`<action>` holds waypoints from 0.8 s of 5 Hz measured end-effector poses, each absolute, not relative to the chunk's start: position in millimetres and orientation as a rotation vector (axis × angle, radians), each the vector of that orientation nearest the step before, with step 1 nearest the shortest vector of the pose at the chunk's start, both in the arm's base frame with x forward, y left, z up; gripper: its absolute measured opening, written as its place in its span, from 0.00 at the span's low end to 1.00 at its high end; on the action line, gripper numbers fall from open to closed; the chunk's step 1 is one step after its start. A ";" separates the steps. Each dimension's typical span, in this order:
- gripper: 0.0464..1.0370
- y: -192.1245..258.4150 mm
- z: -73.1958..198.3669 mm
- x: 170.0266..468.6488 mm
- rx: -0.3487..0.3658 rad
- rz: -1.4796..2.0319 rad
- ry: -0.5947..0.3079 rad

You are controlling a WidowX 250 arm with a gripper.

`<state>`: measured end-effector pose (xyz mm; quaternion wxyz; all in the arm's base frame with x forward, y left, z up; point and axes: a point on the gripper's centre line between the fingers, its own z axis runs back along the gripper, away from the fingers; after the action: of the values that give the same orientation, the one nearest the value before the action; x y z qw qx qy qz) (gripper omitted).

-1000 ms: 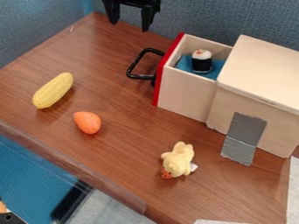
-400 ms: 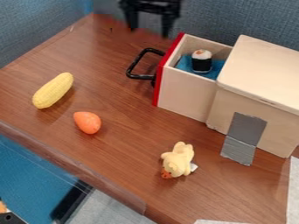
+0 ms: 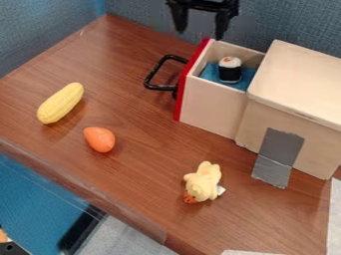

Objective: Take that thing out of the drawer and put it above the drawer

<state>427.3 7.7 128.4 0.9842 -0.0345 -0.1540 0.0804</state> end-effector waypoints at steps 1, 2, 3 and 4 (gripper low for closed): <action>0.96 -2.1 127.8 433.8 -0.064 0.151 -0.316; 0.96 -10.3 115.2 438.0 -0.055 0.137 -0.291; 0.96 -17.0 106.4 446.9 -0.041 0.139 -0.275; 0.96 -20.7 102.7 452.4 -0.044 0.145 -0.278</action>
<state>452.4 -20.7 102.7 0.9875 -0.0221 -0.1383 0.0721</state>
